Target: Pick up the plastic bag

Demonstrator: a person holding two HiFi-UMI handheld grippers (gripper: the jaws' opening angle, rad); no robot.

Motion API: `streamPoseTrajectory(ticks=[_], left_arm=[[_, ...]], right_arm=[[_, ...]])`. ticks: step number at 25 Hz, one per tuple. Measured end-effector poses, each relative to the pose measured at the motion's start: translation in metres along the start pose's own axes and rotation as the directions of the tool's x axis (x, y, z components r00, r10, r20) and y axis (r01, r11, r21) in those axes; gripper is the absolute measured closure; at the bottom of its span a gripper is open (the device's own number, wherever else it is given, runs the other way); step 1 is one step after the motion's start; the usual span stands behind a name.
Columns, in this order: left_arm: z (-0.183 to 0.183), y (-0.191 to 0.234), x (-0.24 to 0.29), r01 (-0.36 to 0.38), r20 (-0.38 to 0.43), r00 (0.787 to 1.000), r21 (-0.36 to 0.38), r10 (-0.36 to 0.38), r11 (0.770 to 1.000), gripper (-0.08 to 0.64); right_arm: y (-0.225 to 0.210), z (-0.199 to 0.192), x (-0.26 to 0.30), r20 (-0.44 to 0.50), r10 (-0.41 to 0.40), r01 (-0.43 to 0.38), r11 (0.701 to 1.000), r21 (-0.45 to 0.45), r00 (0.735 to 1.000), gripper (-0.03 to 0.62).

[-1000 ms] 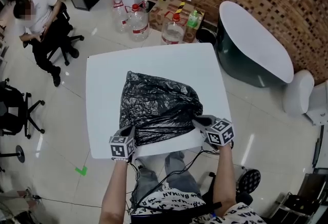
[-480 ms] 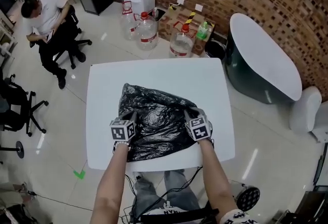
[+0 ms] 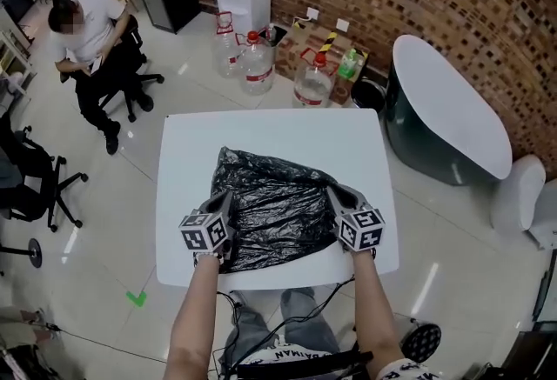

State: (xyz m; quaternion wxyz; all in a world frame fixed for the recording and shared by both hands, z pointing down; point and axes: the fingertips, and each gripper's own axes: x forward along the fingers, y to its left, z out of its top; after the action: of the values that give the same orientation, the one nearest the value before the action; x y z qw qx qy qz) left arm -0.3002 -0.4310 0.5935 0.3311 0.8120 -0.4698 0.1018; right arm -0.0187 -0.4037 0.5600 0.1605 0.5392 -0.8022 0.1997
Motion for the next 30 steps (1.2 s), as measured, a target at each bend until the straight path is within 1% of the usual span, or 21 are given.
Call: streamPoseTrajectory(ticks=[1,3,4,6,8,11,13,15,19,22,24,27,30], left_arm=[[0.013,-0.006,-0.019,0.016,0.048,0.999,0.003,-0.016,1.0,0.558],[0.029,-0.014,-0.058,0.032,0.11,0.993,0.015,-0.033,0.999,0.558],[0.032,-0.017,-0.078,0.035,0.126,0.991,0.018,-0.037,0.999,0.558],[0.028,-0.022,-0.117,0.033,0.141,0.989,0.028,-0.037,0.999,0.558],[0.023,-0.025,-0.15,0.024,0.151,0.988,0.051,-0.032,0.998,0.558],[0.021,-0.026,-0.187,0.022,0.17,0.985,0.076,-0.035,0.997,0.558],[0.018,-0.031,-0.209,0.028,0.179,0.983,0.082,-0.042,0.996,0.558],[0.017,-0.04,-0.227,0.034,0.187,0.981,0.108,-0.054,0.994,0.558],[0.018,-0.071,-0.247,0.035,0.207,0.976,0.166,-0.069,0.985,0.558],[0.018,-0.094,-0.25,0.023,0.228,0.971,0.19,-0.067,0.981,0.558],[0.014,-0.108,-0.25,0.017,0.236,0.97,0.178,-0.06,0.984,0.558],[0.004,-0.122,-0.251,0.008,0.238,0.97,0.161,-0.046,0.987,0.558],[-0.004,-0.127,-0.252,-0.012,0.24,0.97,0.132,-0.02,0.991,0.558]], right_arm=[[0.009,0.012,-0.017,0.039,0.002,-0.003,1.0,0.024,0.999,0.529],[0.032,0.029,-0.048,0.092,0.007,-0.013,0.998,0.066,0.996,0.538],[0.047,0.034,-0.064,0.109,0.012,-0.021,0.996,0.087,0.994,0.575],[0.078,0.038,-0.095,0.124,0.006,-0.019,0.995,0.099,0.992,0.582],[0.106,0.041,-0.123,0.139,-0.026,0.017,0.998,0.067,0.99,0.592],[0.141,0.046,-0.151,0.17,-0.065,0.064,0.998,0.009,0.983,0.592],[0.156,0.043,-0.164,0.159,-0.096,0.101,0.995,-0.025,0.983,0.592],[0.168,0.043,-0.177,0.158,-0.121,0.127,0.992,-0.027,0.98,0.592],[0.181,0.05,-0.201,0.207,-0.131,0.135,0.991,-0.006,0.97,0.592],[0.181,0.049,-0.213,0.224,-0.089,0.08,0.996,0.05,0.971,0.592],[0.178,0.045,-0.222,0.221,-0.066,0.052,0.996,0.069,0.973,0.592],[0.166,0.038,-0.229,0.206,-0.063,0.052,0.997,0.057,0.976,0.592],[0.156,0.032,-0.229,0.188,-0.06,0.05,0.997,0.061,0.98,0.592]])
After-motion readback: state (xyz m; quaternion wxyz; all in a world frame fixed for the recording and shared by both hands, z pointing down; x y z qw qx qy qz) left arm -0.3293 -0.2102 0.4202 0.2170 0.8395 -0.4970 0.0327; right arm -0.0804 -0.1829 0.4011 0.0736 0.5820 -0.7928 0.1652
